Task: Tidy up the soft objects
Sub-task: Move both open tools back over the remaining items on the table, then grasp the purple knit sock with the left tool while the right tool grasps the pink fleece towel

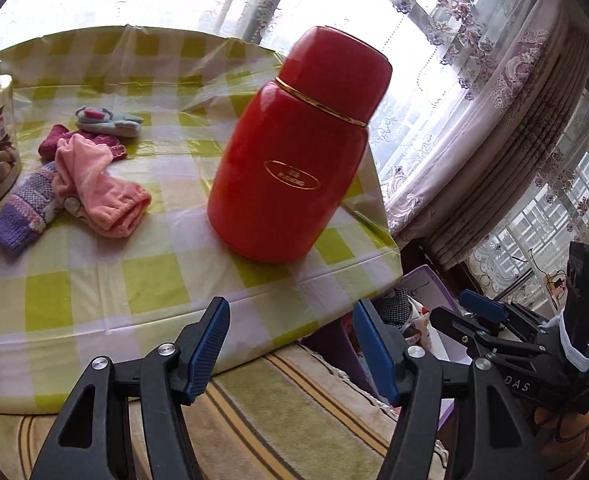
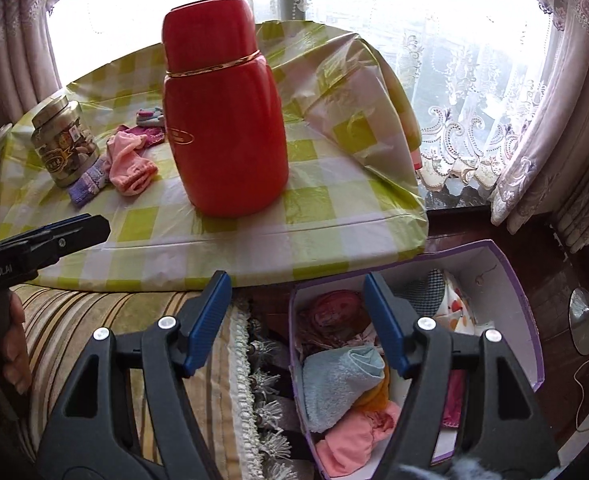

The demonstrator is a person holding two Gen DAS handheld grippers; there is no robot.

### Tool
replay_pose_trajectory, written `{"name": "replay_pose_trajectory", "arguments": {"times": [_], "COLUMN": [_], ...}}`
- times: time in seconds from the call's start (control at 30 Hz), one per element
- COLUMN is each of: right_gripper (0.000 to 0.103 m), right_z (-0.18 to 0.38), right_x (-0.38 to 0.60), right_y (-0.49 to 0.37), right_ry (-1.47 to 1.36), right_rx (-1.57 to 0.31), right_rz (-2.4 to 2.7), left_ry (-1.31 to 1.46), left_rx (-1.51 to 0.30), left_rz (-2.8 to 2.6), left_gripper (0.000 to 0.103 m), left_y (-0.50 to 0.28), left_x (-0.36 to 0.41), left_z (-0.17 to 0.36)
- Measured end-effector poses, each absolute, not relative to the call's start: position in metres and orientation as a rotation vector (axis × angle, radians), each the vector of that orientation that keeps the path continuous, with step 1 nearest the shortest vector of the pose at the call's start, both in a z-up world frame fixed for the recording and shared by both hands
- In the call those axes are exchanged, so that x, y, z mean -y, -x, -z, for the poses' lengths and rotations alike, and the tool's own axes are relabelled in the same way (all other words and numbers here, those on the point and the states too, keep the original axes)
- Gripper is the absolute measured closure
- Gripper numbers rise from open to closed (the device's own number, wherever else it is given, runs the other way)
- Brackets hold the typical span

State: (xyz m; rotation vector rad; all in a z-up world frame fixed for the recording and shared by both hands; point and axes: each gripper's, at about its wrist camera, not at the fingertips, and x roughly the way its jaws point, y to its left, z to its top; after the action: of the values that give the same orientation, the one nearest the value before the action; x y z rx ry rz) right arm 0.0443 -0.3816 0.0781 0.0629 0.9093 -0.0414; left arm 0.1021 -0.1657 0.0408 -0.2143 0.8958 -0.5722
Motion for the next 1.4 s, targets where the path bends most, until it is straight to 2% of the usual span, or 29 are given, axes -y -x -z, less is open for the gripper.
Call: {"name": "replay_pose_trajectory", "arguments": {"times": [0.5,0.6,0.93,1.4], "right_gripper": [0.031,0.031,0.031,0.031], "right_z": [-0.069,-0.065,-0.061,-0.046], "right_x": [0.29,0.276,0.241,0.193], "right_y": [-0.071,-0.08,-0.116,-0.181], "right_ry": [0.038,0.056,0.115,0.165], "right_rx": [-0.912,-0.917,-0.921,-0.936], "right_rz": [-0.194,-0.219,-0.272,-0.346], "left_ry": [0.215,0.212,0.123,0.022], "left_rx": [-0.902,-0.896,-0.938,-1.003], "left_rz": [0.266,0.225,0.204,0.179], "left_gripper": [0.038,0.035,0.03,0.029], "left_y": [-0.152,-0.16,-0.199,-0.267], "left_x": [0.038,0.023,0.013,0.009], "left_z": [-0.025,-0.024,-0.013,0.018]}}
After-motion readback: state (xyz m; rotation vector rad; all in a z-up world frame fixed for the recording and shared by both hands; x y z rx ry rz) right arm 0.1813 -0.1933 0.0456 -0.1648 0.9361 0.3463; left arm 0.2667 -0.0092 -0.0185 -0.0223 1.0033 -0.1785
